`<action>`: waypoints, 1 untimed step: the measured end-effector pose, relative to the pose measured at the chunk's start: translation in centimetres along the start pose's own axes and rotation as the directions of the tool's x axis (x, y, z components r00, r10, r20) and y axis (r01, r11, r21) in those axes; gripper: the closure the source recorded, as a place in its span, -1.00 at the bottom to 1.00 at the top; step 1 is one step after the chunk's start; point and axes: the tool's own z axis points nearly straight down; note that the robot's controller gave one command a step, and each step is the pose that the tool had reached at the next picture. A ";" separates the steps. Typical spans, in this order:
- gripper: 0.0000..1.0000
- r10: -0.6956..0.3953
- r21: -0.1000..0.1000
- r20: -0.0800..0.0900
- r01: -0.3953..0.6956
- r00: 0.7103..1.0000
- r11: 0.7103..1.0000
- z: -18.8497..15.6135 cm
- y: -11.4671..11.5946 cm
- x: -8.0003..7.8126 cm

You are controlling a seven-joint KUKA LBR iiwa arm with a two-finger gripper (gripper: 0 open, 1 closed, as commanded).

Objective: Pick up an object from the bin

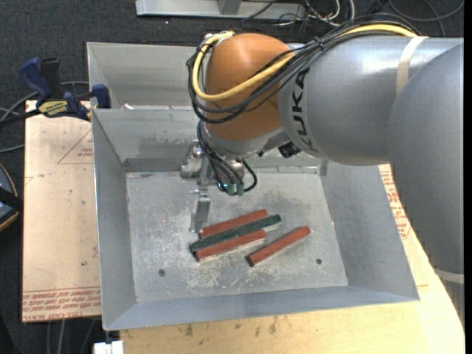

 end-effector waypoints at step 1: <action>-1.00 0.003 -0.001 0.008 -0.003 1.000 1.000 -0.5 -0.1 -0.2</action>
Offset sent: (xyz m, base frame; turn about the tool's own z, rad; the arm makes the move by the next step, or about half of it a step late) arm -0.0614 -0.1062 -0.0462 -0.0061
